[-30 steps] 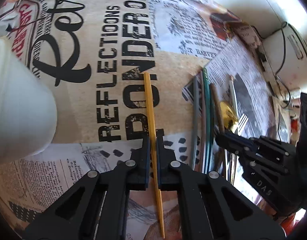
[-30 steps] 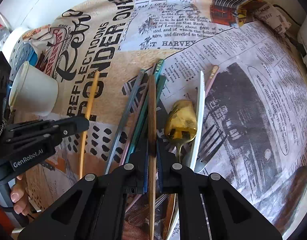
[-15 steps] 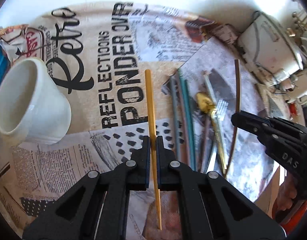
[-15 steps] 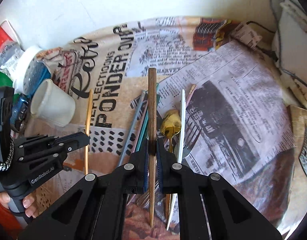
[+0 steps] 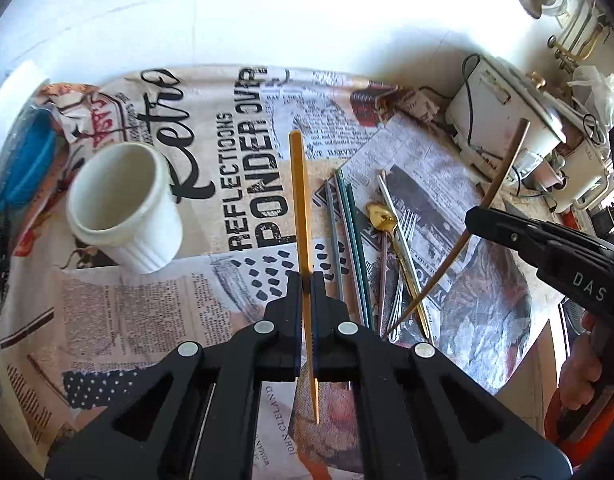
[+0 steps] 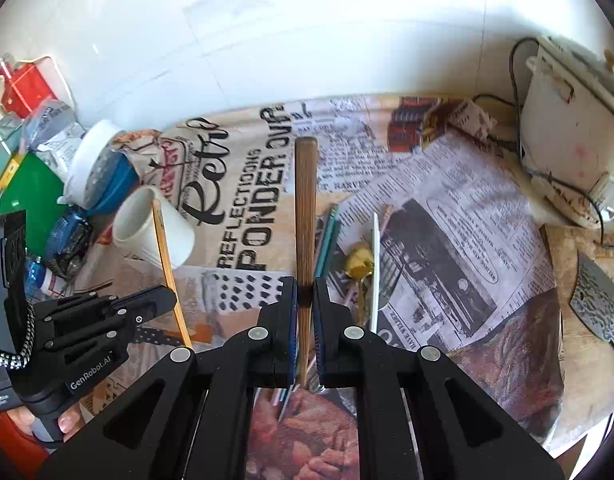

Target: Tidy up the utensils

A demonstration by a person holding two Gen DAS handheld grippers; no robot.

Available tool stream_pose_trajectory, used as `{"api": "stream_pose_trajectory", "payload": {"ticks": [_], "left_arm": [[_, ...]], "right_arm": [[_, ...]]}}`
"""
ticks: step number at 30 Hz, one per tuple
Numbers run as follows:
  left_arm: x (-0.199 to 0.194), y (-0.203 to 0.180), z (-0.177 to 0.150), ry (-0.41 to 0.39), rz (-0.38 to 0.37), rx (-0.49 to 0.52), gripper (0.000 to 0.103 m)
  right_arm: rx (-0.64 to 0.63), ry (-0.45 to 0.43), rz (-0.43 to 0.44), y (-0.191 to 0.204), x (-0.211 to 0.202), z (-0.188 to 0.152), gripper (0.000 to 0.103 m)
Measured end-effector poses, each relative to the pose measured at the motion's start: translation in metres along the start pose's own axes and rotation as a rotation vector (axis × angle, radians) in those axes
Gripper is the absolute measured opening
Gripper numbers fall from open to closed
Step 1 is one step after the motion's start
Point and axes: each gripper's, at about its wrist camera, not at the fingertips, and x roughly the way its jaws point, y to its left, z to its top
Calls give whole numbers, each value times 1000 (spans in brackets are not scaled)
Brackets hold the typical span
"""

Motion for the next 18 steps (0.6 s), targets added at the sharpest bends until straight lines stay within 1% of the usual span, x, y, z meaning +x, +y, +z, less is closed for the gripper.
{"api": "stream_pose_trajectory", "payload": {"ticks": [10, 18], "left_arm": [[-55, 9, -8, -133, 4, -33, 1], [-101, 20, -4, -259, 20, -60, 0]], "right_arm": [[-52, -77, 23, 34, -23, 4, 7], [-118, -141, 44, 67, -38, 11, 7]]}}
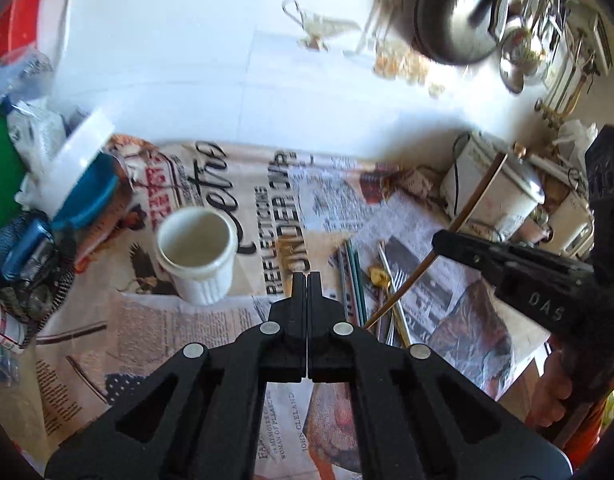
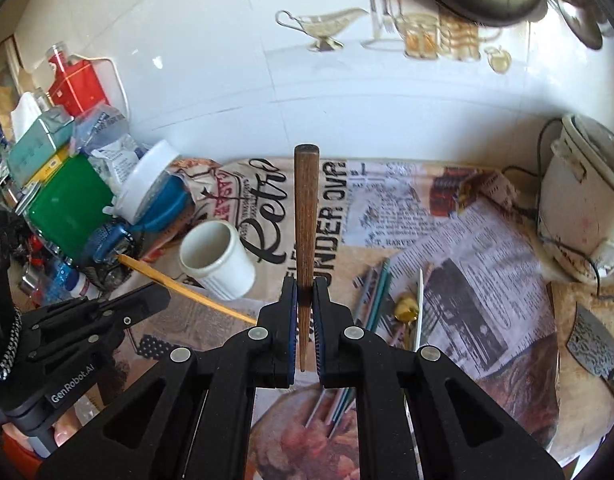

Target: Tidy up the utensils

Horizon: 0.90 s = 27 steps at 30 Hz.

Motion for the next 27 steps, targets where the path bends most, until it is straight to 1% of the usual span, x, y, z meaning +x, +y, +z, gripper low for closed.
{"api": "stream_pose_trajectory", "payload": {"ticks": [4, 7, 8, 9, 10, 11, 12, 13, 14, 17, 20, 23, 25, 27], "left_arm": [[-14, 6, 8, -40, 11, -7, 0], [-12, 15, 9, -28, 41, -15, 0], [-9, 20, 7, -11, 47, -24, 1], [-4, 25, 5, 13, 56, -28, 4], [2, 31, 3, 37, 68, -29, 13], [9, 36, -2, 69, 84, -26, 19], [17, 41, -6, 101, 95, -26, 29], [25, 46, -12, 129, 97, -26, 36], [33, 50, -19, 159, 98, -20, 38], [68, 59, -42, 275, 136, 23, 38], [96, 68, -60, 340, 181, 64, 38], [110, 84, -68, 345, 216, 78, 39], [116, 100, -67, 346, 222, 62, 47], [120, 117, -63, 339, 214, 39, 52]], "right_arm": [[-26, -29, 16, 12, -5, 7, 7], [-36, -37, 22, 16, -6, 10, 7], [-36, -37, 22, 16, -6, 11, 7], [-36, -37, 20, 17, -6, 11, 7], [-35, -36, 20, 17, -6, 11, 7], [-33, -33, 19, 15, -5, 11, 7], [-31, -30, 15, 14, -5, 11, 7], [-27, -25, 11, 12, -4, 10, 7], [-24, -20, 9, 10, -4, 9, 7], [-9, 0, -4, 2, -2, 6, 7], [4, 20, -20, -8, 0, 1, 7], [22, 37, -37, -18, 1, -3, 7], [33, 49, -51, -25, 1, -6, 7], [44, 63, -66, -32, 1, -9, 7]]}}
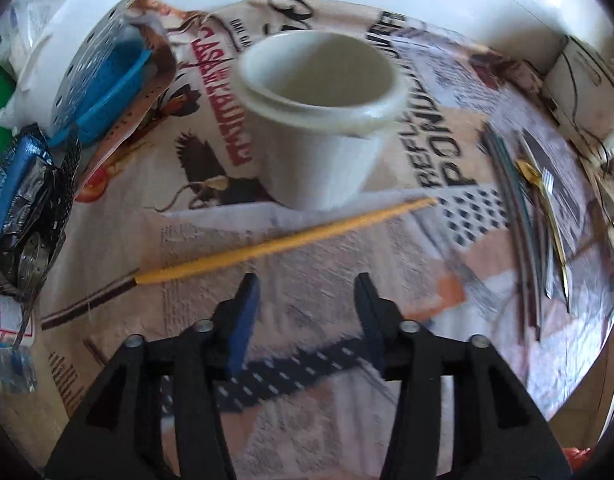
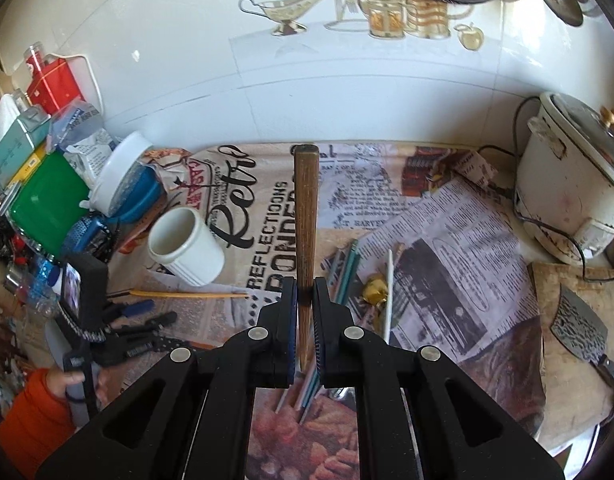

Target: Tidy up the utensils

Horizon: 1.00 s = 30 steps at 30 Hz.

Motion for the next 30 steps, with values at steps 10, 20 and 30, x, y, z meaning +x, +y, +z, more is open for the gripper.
{"api": "stream_pose_trajectory", "payload": {"ticks": [10, 20, 30], "left_arm": [[27, 35, 14, 12, -38, 34, 54], [18, -4, -6, 156, -122, 125, 9], [17, -64, -12, 226, -174, 214, 4]], "right_arm": [[42, 63, -41, -21, 14, -8, 7], [52, 73, -13, -20, 21, -10, 7], [74, 63, 5, -23, 22, -11, 8]]}}
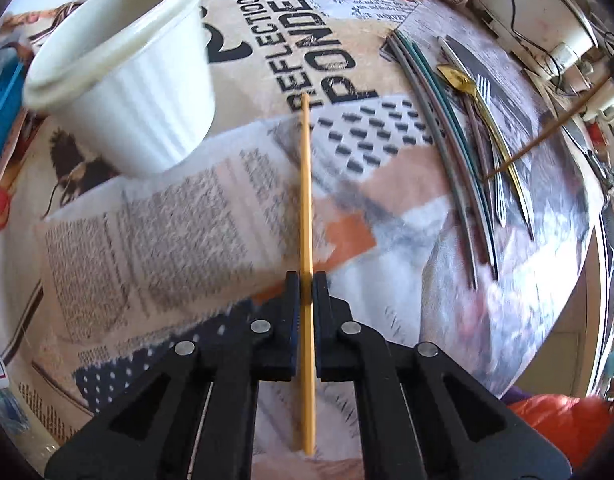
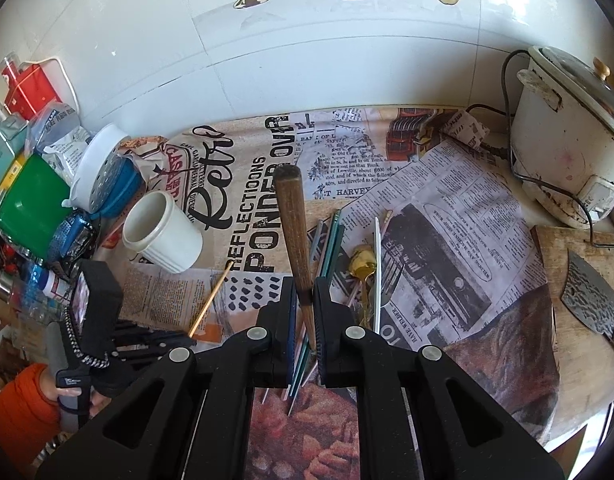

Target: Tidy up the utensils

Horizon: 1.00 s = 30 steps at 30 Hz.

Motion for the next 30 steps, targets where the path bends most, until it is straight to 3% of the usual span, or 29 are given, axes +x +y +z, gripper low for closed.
{"api": "stream_pose_trajectory", "payload": {"ticks": [4, 15, 24, 30], "left_arm": [[6, -5, 21, 16, -18, -13, 4], [29, -45, 62, 112, -31, 71, 3], [-6, -89, 80, -32, -64, 120, 3], [-18, -119, 89, -119, -66, 156, 3]], "right_arm": [[18, -2, -3, -6, -2, -4, 8], [114, -41, -35, -35, -17, -13, 7], [168, -77, -89, -59, -36, -14, 7], [200, -23, -100, -76, -24, -21, 7]]}}
